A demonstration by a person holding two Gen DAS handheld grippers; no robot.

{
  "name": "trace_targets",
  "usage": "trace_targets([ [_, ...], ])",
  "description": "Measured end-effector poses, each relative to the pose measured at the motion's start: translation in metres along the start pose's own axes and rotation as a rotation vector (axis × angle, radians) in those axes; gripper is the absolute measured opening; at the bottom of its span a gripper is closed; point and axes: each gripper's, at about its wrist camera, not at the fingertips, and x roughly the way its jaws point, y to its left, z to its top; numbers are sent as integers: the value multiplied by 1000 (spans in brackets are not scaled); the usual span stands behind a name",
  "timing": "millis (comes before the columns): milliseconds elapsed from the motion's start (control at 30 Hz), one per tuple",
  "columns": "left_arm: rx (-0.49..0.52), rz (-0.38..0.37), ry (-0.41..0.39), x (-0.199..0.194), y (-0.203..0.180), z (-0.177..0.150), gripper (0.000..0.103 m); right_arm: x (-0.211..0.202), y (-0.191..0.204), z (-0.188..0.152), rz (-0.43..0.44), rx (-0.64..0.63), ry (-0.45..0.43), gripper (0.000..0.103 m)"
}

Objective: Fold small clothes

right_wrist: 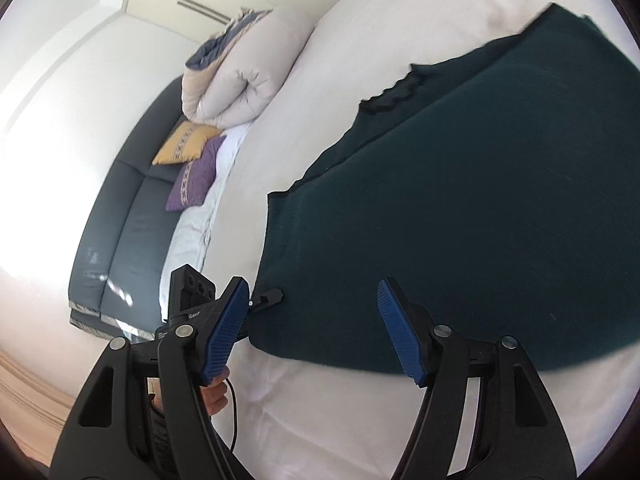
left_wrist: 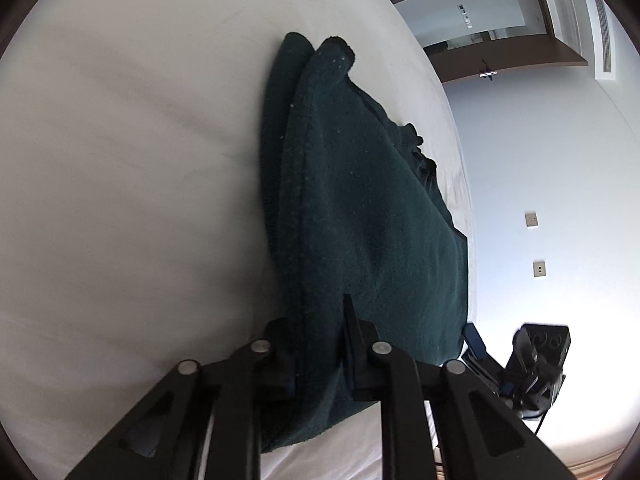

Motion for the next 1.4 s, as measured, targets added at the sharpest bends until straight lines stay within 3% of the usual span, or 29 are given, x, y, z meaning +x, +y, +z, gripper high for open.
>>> trace_targets([
  [167,-8,-28,-31,-10,0,-3,14,45,-1,23,-29,35,52,66],
  [300,31,-27,-58,-21,-18,-5,14,71,-31,32,-45,128,92,66],
  [533,191,-15,-74,-12,-102,-10,14,52,-55,40,99,222,53,68],
  [767,374,-49,4,66,-204,-34,14,5,-84,78,272,321,-33,78],
  [867,422,-75,49,107,-223,-46,15,-6,-103,94,321,375,-43,79],
  [933,409,-85,102,131,-223,-54,34,-9,-125,101,339,437,-35,79],
  [1033,418,-108,97,133,-217,-66,60,-19,-152,104,317,488,-42,79],
  [1167,436,-105,40,106,-206,-69,63,-18,-156,107,326,475,-31,79],
  [1300,415,-77,-10,89,-188,-61,64,-13,-140,113,230,395,13,79],
  [1400,367,-84,-6,90,-164,-57,64,-7,-122,116,141,331,43,79],
])
